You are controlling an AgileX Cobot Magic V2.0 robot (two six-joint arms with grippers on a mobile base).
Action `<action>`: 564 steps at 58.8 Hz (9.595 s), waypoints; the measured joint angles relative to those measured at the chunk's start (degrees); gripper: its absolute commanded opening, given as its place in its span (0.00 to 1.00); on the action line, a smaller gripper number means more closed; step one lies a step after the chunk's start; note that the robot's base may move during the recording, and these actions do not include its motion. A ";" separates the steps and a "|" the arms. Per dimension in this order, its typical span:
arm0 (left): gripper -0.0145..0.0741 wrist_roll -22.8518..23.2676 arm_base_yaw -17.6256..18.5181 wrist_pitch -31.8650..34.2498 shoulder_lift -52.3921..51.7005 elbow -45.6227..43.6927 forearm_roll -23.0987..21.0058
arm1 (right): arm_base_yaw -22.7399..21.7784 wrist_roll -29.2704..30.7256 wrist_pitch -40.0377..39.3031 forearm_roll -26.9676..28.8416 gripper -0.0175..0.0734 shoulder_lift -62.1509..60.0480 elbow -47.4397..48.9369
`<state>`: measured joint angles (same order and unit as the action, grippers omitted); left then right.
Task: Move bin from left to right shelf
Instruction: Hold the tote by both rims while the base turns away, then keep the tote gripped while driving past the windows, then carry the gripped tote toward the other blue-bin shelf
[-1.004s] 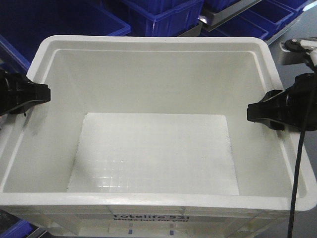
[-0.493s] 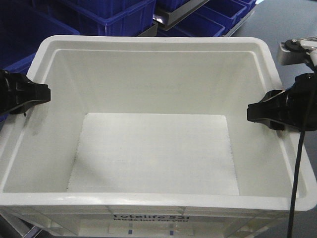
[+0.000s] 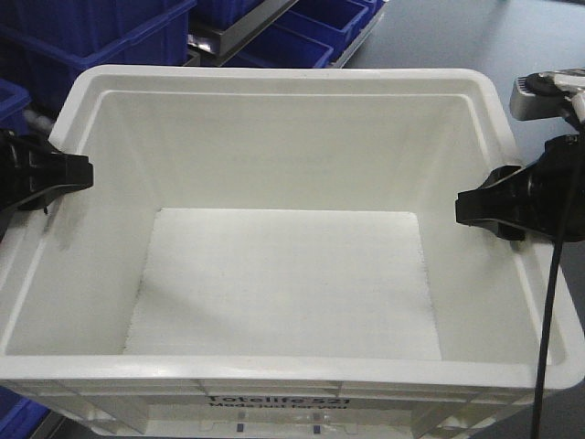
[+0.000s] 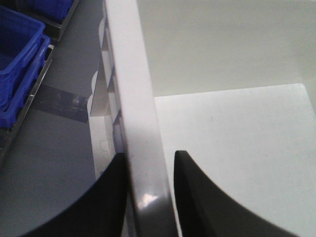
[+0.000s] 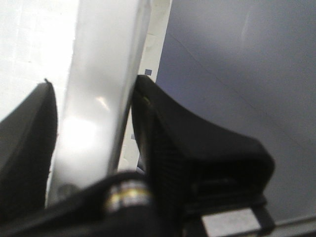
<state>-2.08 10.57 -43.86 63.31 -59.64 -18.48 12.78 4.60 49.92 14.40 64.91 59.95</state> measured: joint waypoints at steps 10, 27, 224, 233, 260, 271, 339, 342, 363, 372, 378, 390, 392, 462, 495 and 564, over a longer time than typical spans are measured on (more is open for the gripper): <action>0.16 0.00 0.00 0.00 0.00 0.00 0.00 | 0.00 0.00 0.00 0.00 0.19 0.00 0.00; 0.16 0.00 0.00 0.00 0.00 0.00 0.00 | 0.00 0.00 0.00 0.00 0.19 0.00 0.00; 0.16 0.00 0.00 -0.05 0.00 0.00 -0.16 | 0.00 0.00 0.11 0.00 0.19 0.00 0.00; 0.16 0.00 0.00 -0.05 0.00 0.00 -0.10 | 0.00 0.00 0.05 0.00 0.19 0.00 0.00; 0.16 0.00 0.00 -0.05 0.00 0.00 -0.16 | 0.00 0.00 0.23 0.00 0.19 0.00 0.00; 0.16 0.00 0.00 -0.05 0.00 0.00 -0.16 | 0.00 0.00 0.27 0.00 0.19 0.00 0.00; 0.16 0.00 0.00 -0.05 0.00 0.00 -0.16 | 0.00 0.00 0.21 0.00 0.19 0.00 0.00; 0.16 0.00 0.00 -0.05 0.00 0.00 -0.16 | 0.00 0.00 0.21 0.00 0.19 0.00 0.00; 0.16 0.00 0.00 0.00 0.00 0.00 -0.21 | 0.00 0.00 0.26 0.00 0.19 0.00 0.00; 0.16 0.00 0.00 0.00 0.00 0.00 -0.26 | 0.00 0.00 0.16 0.00 0.19 0.00 0.00; 0.16 0.00 0.00 0.00 0.00 0.00 -0.26 | 0.00 0.00 0.16 0.00 0.19 0.00 0.00; 0.16 0.00 0.00 0.11 0.00 0.00 -0.26 | 0.00 0.00 -0.01 0.00 0.19 0.00 0.00; 0.16 0.00 0.00 0.11 0.00 0.00 -0.26 | 0.00 0.05 -0.01 0.00 0.19 0.00 0.00; 0.16 -0.05 0.00 0.11 0.00 0.00 -0.20 | 0.00 0.05 -0.01 0.00 0.19 0.00 0.00; 0.16 -0.05 0.00 0.11 0.00 0.00 -0.20 | 0.00 0.05 -0.01 0.00 0.19 0.00 0.00; 0.16 -0.05 0.00 0.02 0.00 0.00 -0.26 | 0.00 0.01 0.15 0.00 0.19 0.00 0.00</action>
<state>-2.13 10.57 -43.84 63.31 -59.64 -18.74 12.78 4.61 50.08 14.40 64.91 59.95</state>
